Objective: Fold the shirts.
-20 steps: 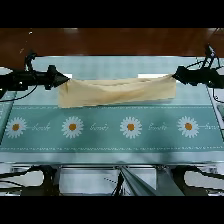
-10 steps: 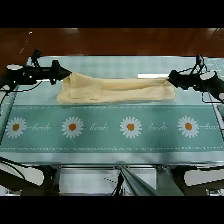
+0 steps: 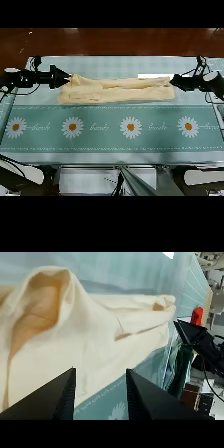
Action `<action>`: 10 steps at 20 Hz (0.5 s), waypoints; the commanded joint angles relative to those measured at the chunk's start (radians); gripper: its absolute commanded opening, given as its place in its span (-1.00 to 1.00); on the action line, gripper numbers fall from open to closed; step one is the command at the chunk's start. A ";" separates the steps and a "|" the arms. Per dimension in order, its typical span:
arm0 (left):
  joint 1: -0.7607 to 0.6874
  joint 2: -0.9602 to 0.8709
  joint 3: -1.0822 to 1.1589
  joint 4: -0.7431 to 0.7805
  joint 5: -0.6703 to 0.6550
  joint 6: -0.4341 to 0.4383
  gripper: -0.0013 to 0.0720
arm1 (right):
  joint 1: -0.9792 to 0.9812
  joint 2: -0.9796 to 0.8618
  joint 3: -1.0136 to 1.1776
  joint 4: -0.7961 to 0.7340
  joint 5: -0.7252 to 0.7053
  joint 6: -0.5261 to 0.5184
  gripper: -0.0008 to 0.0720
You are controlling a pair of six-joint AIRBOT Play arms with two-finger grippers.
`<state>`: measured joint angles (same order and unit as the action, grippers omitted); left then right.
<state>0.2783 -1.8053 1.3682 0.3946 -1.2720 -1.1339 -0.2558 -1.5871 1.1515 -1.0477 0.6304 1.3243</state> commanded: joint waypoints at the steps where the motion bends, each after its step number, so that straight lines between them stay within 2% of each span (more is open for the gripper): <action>1: 0.021 0.066 0.002 -0.002 -0.075 0.036 0.10 | -0.074 0.043 0.000 -0.177 0.093 0.117 0.33; 3: 0.006 0.105 0.001 -0.003 -0.076 0.049 0.10 | -0.137 0.020 0.000 -0.065 0.174 0.110 0.37; 5: -0.016 0.134 0.002 -0.003 -0.075 0.050 0.10 | -0.182 -0.022 0.000 0.141 0.240 0.005 0.41; 6: -0.029 0.147 0.001 -0.003 -0.075 0.050 0.10 | -0.192 -0.045 0.000 0.239 0.257 -0.031 0.57; 10: -0.079 0.185 0.005 -0.006 -0.074 0.050 0.09 | -0.152 -0.126 0.000 0.423 0.234 -0.052 0.62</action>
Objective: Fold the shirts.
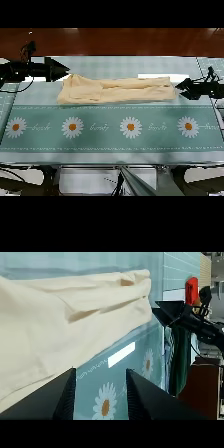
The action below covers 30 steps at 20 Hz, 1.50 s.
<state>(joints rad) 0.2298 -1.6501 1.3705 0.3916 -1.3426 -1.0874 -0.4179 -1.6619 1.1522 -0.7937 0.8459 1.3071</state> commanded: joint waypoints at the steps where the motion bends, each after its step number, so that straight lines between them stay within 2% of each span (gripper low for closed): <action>1: -0.043 0.036 0.002 -0.008 -0.003 0.003 0.08 | 0.029 -0.070 0.000 0.206 0.002 -0.035 0.62; 4: -0.078 0.049 0.006 -0.019 -0.002 0.003 0.08 | 0.103 -0.114 0.000 0.333 -0.064 -0.057 0.60; 5: -0.089 0.048 0.011 -0.019 -0.001 0.003 0.08 | 0.128 -0.124 0.000 0.369 -0.080 -0.065 0.43; 6: -0.099 0.048 0.017 -0.019 0.000 0.003 0.08 | 0.150 -0.129 0.000 0.391 -0.094 -0.079 0.18; 8: -0.113 0.049 0.024 -0.019 0.003 0.003 0.02 | 0.170 -0.116 0.000 0.405 -0.102 -0.121 -0.71; 9: -0.114 0.049 0.024 -0.026 0.002 0.002 -0.13 | 0.170 -0.097 0.000 0.404 -0.086 -0.151 -0.90; 11: -0.119 0.049 0.024 -0.036 0.003 0.002 -0.27 | 0.163 -0.025 0.000 0.382 -0.066 -0.221 -0.91; 12: -0.127 0.048 0.024 -0.038 0.003 0.002 -0.69 | 0.160 0.021 0.000 0.360 -0.060 -0.225 -0.91; 13: -0.143 0.048 0.024 -0.037 0.009 0.002 -0.83 | 0.159 0.076 0.000 0.329 -0.052 -0.224 -0.91; 17: -0.261 0.045 0.023 -0.037 0.138 0.002 -0.87 | 0.160 0.283 0.000 0.200 0.035 -0.182 -0.91; 19: -0.351 0.034 0.023 -0.037 0.237 0.001 -0.87 | 0.173 0.376 0.000 0.070 0.095 -0.156 -0.91; 21: -0.449 0.012 0.023 -0.034 0.294 -0.010 -0.87 | 0.202 0.460 0.000 -0.116 0.136 -0.049 -0.91; 23: -0.529 -0.026 0.023 -0.033 0.296 -0.037 -0.87 | 0.237 0.534 0.000 -0.223 0.172 0.041 -0.91; 24: -0.570 -0.051 0.023 -0.033 0.297 -0.060 -0.87 | 0.254 0.564 0.000 -0.242 0.182 0.064 -0.91; 30: -0.789 -0.135 0.023 -0.034 0.303 -0.070 -0.87 | 0.359 0.695 0.000 -0.312 0.217 0.207 -0.91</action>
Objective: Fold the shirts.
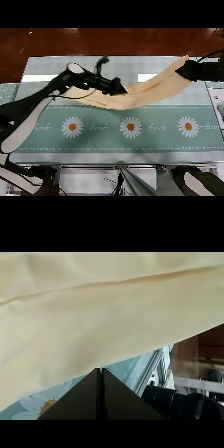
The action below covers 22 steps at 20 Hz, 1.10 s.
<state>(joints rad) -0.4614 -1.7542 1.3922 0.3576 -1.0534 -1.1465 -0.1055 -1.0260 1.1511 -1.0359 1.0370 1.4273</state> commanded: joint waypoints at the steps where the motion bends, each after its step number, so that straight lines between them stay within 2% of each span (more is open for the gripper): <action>1: -0.130 -0.035 0.001 0.000 0.030 -0.011 -0.87 | 0.061 0.068 0.001 -0.077 0.034 0.099 -0.91; 7: -0.246 -0.095 0.001 -0.001 0.122 -0.071 -0.87 | 0.127 0.152 0.001 -0.105 0.094 0.172 -0.91; 11: -0.233 -0.123 0.001 -0.007 0.141 -0.057 -0.87 | 0.126 0.209 0.001 -0.173 0.135 0.212 -0.91; 14: -0.113 -0.061 0.001 0.001 0.128 -0.043 -0.88 | 0.126 0.214 0.001 -0.239 0.127 0.211 -0.91; 16: 0.011 0.024 0.001 0.012 0.088 -0.012 -0.88 | 0.126 0.201 0.000 -0.278 0.074 0.210 -0.91; 19: 0.215 0.192 0.001 0.029 0.046 0.002 -0.88 | 0.183 0.139 0.000 -0.176 -0.089 0.211 -0.91; 22: 0.417 0.359 0.001 0.055 -0.011 0.002 -0.88 | 0.337 0.017 0.000 -0.177 -0.226 0.235 -0.91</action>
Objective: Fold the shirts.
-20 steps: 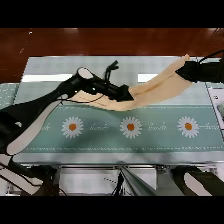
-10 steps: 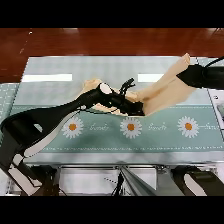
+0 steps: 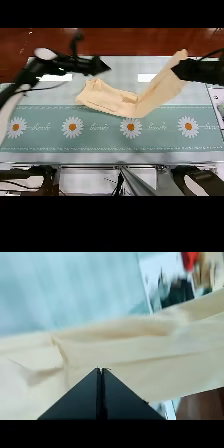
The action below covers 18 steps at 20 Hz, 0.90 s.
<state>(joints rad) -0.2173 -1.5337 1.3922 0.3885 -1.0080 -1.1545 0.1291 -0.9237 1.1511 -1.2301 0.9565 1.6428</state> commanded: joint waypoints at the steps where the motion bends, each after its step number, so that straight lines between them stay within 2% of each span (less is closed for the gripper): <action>1: 0.244 0.191 0.001 0.024 -0.091 0.010 -0.88 | 0.151 -0.138 0.000 0.017 -0.196 0.036 -0.91; 4: 0.419 0.319 0.001 0.034 -0.196 0.009 -0.88 | 0.278 -0.290 0.000 0.039 -0.404 0.044 -0.91; 6: 0.485 0.379 0.001 0.053 -0.254 0.009 -0.88 | 0.346 -0.389 0.000 0.116 -0.521 0.044 -0.91; 10: 0.515 0.459 0.001 0.076 -0.314 0.008 -0.88 | 0.475 -0.551 0.000 0.336 -0.710 0.043 -0.91; 12: 0.498 0.474 0.001 0.076 -0.314 -0.001 -0.88 | 0.544 -0.602 0.005 0.381 -0.809 0.043 -0.91; 13: 0.488 0.475 0.001 0.076 -0.314 -0.002 -0.88 | 0.573 -0.625 0.015 0.384 -0.838 0.044 -0.81; 14: 0.473 0.473 0.001 0.076 -0.314 -0.002 -0.87 | 0.594 -0.644 0.032 0.386 -0.849 0.044 -0.52; 15: 0.460 0.470 0.000 0.077 -0.314 -0.002 -0.88 | 0.607 -0.657 0.051 0.387 -0.853 0.045 -0.11; 16: 0.449 0.469 -0.002 0.077 -0.312 -0.002 -0.88 | 0.612 -0.659 0.066 0.386 -0.855 0.043 0.13; 18: 0.436 0.470 -0.020 0.077 -0.311 -0.002 -0.88 | 0.596 -0.645 0.090 0.383 -0.853 0.038 0.16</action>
<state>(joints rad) 0.2379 -1.0687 1.3853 0.4637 -1.3151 -1.1549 0.7078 -1.5524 1.2083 -0.8661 0.1459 1.6875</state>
